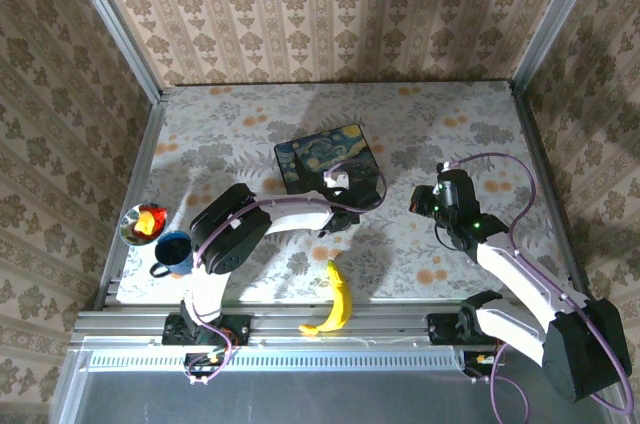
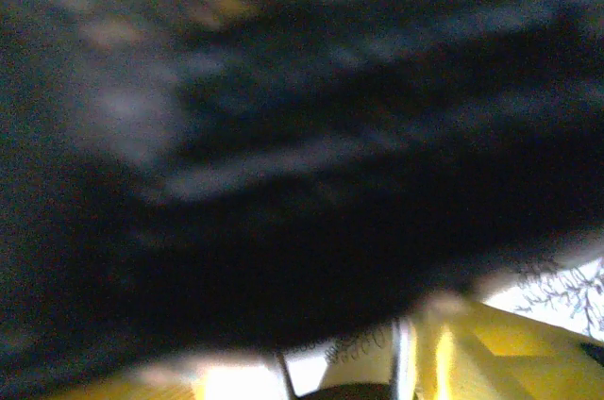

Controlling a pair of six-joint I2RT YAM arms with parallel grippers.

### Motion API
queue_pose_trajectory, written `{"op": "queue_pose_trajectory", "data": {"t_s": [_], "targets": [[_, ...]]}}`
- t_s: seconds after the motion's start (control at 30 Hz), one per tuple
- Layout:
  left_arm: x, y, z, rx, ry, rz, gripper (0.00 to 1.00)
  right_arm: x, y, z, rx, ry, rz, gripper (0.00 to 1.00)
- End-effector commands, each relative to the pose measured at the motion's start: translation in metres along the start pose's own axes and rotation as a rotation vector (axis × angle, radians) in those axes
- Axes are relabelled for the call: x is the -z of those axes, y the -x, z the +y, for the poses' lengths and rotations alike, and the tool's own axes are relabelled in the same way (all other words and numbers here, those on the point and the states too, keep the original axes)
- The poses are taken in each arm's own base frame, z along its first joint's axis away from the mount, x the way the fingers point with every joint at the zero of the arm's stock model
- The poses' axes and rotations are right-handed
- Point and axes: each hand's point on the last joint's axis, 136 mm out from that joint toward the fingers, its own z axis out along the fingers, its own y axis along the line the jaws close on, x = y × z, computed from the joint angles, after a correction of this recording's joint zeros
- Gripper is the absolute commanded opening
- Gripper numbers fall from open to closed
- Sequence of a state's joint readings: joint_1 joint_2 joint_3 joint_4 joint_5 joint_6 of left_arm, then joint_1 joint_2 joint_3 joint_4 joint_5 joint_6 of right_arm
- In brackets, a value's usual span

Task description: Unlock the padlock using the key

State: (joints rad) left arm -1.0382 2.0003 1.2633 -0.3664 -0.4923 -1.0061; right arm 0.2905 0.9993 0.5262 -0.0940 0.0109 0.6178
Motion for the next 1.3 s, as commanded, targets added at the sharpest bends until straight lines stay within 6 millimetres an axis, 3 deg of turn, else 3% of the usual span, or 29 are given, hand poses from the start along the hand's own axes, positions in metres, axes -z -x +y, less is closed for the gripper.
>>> {"op": "queue_pose_trajectory", "data": {"t_s": [0.0, 0.4, 0.83, 1.1, 1.27], "targets": [[-0.002, 0.000, 0.015, 0.062, 0.059, -0.026, 0.55, -0.001, -0.001, 0.003, -0.013, 0.023, -0.007, 0.00], [0.002, -0.016, 0.005, 0.037, 0.040, 0.023, 0.47, -0.002, 0.000, 0.006, -0.016, 0.038, -0.006, 0.00], [0.006, -0.010, -0.004, 0.022, -0.019, 0.024, 0.17, 0.000, -0.005, 0.006, -0.019, 0.052, 0.000, 0.00], [0.011, 0.000, -0.018, 0.038, -0.112, 0.060, 0.01, -0.004, -0.033, 0.009, -0.023, 0.133, 0.024, 0.00], [0.010, 0.002, -0.027, 0.064, -0.167, 0.095, 0.00, -0.005, -0.060, 0.008, -0.012, 0.168, 0.039, 0.00]]}}
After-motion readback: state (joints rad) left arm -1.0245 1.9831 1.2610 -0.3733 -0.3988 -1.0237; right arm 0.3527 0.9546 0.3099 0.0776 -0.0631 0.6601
